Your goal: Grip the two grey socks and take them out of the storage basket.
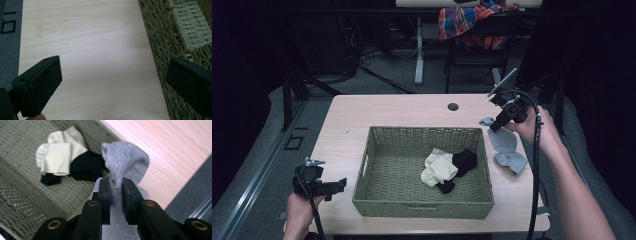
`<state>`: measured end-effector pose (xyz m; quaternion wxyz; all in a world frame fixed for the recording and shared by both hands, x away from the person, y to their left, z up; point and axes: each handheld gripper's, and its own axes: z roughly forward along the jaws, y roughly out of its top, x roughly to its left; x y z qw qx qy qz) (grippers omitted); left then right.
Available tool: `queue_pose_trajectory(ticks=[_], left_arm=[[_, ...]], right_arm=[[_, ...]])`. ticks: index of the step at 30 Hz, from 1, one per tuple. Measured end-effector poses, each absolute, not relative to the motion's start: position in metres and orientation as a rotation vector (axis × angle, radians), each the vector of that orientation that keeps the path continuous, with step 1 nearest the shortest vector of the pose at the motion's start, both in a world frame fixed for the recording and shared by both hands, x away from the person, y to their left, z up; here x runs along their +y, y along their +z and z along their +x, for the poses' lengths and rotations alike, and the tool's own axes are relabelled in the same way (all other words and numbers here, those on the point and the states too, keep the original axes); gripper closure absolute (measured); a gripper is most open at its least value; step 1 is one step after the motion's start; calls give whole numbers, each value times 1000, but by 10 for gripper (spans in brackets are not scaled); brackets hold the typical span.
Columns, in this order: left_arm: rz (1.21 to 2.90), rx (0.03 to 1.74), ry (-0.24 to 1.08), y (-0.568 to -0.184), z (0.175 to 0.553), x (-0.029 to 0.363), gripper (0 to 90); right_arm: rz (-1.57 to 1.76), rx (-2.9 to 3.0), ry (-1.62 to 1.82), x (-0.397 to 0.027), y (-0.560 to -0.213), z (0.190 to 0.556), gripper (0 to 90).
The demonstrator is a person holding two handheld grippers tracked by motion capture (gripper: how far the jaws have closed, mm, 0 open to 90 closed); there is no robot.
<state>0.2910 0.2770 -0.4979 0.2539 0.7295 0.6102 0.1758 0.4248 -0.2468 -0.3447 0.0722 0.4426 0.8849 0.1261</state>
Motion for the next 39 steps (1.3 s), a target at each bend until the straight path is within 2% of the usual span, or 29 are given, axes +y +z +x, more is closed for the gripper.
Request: queue_pose_trajectory(ticks=[14,39], left_arm=[[1984,1658,478,-498,291,277,9],[1992,1655,472,-498,291,276,9]], right_arm=[[1503,2583,322,-293,-389,430,788],[1669,2532,263,-310,-489,443,768]])
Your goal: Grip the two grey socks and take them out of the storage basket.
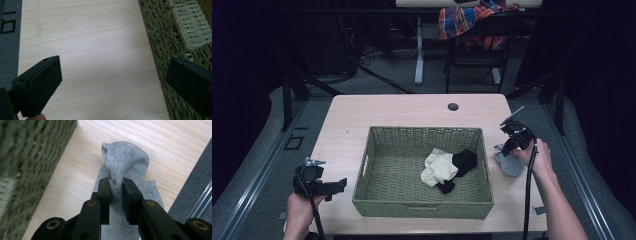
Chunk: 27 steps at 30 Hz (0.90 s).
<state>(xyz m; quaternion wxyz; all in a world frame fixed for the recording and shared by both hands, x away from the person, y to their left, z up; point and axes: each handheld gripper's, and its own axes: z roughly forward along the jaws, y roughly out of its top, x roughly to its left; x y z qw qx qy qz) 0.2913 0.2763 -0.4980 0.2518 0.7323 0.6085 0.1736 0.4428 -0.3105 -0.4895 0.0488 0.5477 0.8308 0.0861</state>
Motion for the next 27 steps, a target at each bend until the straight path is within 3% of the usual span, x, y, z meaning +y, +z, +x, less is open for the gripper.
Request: queue_pose_trajectory(ticks=[5,16,19,27], left_arm=[[1988,1656,475,-498,291,277,9],[1989,1653,476,-498,291,276,9],[1990,1653,476,-498,291,276,9],[1986,1647,484,-497,292,274,9]], right_arm=[[1679,2509,278,-309,-493,443,618],[1614,2462,367,-319,-455,404,213],[1569,2475,413,-321,-451,386,144],[1579,2465,466,-335,-452,369,92]])
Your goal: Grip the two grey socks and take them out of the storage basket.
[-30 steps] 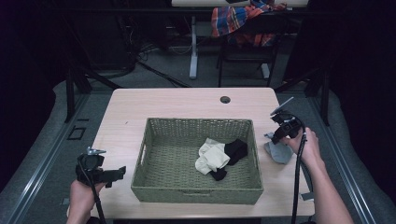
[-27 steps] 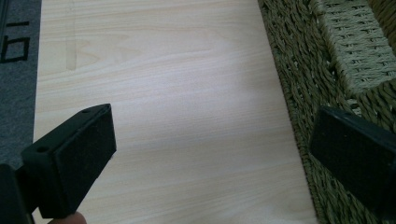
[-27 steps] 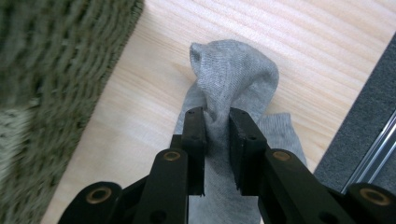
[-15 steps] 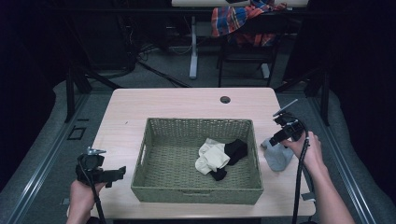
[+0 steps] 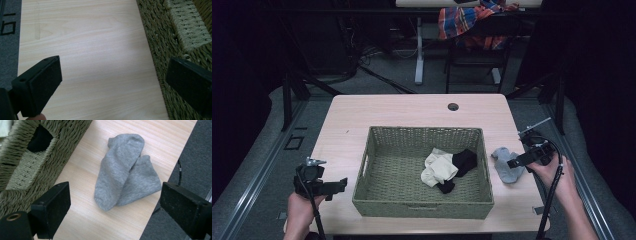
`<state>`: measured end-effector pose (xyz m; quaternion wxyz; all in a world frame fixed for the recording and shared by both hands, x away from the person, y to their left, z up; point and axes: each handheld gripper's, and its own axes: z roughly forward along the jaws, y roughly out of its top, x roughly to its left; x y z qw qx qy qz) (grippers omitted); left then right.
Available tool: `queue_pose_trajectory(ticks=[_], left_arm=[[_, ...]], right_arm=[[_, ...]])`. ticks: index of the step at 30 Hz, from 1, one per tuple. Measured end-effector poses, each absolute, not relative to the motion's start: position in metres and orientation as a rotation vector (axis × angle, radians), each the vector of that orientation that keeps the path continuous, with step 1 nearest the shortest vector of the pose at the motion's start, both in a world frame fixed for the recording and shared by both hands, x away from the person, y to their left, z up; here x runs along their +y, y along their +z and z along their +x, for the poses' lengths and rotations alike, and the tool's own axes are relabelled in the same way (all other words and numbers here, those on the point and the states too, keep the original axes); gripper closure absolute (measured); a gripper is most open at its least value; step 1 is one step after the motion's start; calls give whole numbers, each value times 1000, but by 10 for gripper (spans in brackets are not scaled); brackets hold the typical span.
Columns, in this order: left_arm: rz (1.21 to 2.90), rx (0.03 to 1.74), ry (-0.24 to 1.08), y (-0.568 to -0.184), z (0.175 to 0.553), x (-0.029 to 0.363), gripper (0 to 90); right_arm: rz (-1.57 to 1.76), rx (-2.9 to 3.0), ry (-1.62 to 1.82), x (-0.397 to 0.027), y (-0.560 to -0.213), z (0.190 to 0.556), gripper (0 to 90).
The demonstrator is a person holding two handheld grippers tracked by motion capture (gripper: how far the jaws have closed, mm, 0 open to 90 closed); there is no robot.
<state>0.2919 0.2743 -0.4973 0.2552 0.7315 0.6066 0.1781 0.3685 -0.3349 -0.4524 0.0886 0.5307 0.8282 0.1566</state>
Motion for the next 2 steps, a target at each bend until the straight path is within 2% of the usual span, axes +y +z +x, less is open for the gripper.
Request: queue_pose_trajectory(ticks=[2], left_arm=[[1992,1645,482,-497,293,274,9]], right_arm=[[1598,2460,484,-340,-456,369,81]])
